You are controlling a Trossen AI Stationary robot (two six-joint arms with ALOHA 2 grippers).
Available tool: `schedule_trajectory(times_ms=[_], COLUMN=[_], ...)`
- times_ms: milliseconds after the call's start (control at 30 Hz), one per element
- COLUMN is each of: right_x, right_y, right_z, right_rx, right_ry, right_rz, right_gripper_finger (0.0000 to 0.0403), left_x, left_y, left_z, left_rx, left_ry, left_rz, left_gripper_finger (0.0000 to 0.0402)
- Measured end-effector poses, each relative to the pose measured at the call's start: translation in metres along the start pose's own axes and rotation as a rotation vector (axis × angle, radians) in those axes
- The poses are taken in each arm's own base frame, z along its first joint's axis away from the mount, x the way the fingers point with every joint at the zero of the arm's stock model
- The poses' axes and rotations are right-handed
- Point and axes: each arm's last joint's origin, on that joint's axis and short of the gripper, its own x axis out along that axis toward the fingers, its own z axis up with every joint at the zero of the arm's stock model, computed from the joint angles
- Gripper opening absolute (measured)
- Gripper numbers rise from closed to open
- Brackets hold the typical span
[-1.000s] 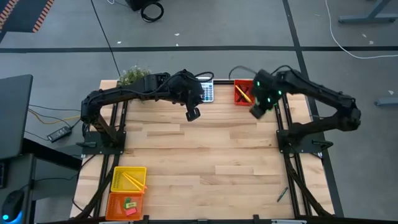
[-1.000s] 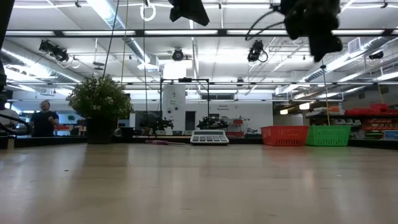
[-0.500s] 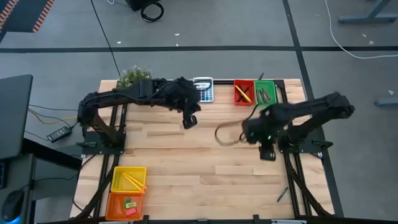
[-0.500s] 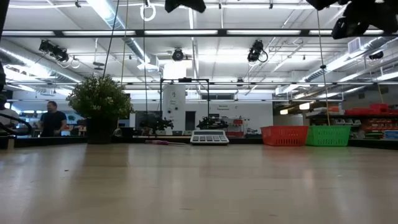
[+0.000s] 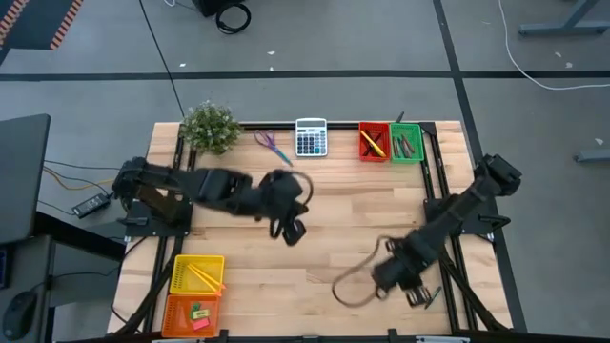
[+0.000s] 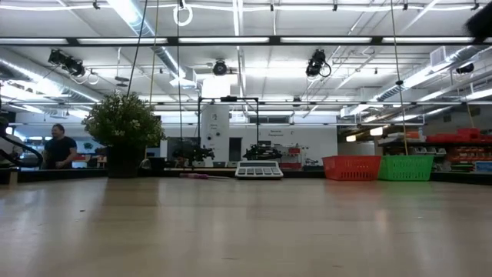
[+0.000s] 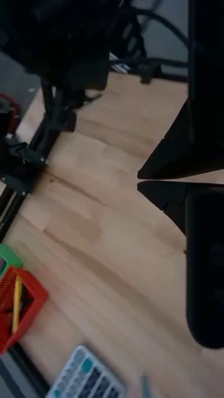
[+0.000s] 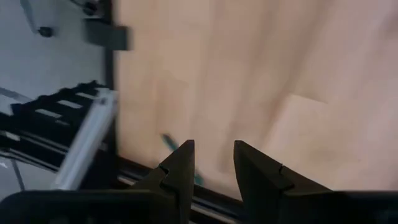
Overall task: Sort crayons/erasers/pens/pencils in bins
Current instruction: Put the green crayon into the green bin
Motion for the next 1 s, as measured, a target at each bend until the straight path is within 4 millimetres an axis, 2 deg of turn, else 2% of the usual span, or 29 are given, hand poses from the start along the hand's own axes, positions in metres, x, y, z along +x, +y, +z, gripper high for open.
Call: schedule_trajectory(times_ms=[133, 300, 467, 633, 867, 1000], right_x=[0.013, 0.034, 0.065, 0.092, 0.103, 0.106], right_y=[0.032, 0.053, 0.054, 0.066, 0.077, 0.079], right_z=[-0.014, -0.033, -0.051, -0.068, -0.089, -0.095], right_rx=[-0.056, -0.095, -0.115, -0.221, -0.28, -0.332], right_ry=[-0.017, 0.032, 0.076, -0.001, -0.067, -0.1], right_rz=[-0.016, -0.032, -0.041, -0.023, -0.118, -0.145], right_gripper_finger=[0.0118, 0.0118, 0.0118, 0.0117, 0.0117, 0.0117], left_x=[-0.013, -0.021, -0.021, -0.014, 0.0, 0.001], left_y=[-0.025, -0.052, -0.074, -0.094, -0.106, -0.108], left_z=[-0.019, -0.043, -0.061, -0.074, -0.078, -0.078], left_rx=[-0.105, -0.22, -0.323, -0.353, -0.334, -0.349], left_ry=[-0.055, -0.146, -0.235, -0.327, -0.372, -0.382], left_rz=[0.02, 0.053, 0.051, 0.043, 0.032, 0.017], left_gripper_finger=[0.0018, 0.0019, 0.0013, 0.0014, 0.0011, 0.001])
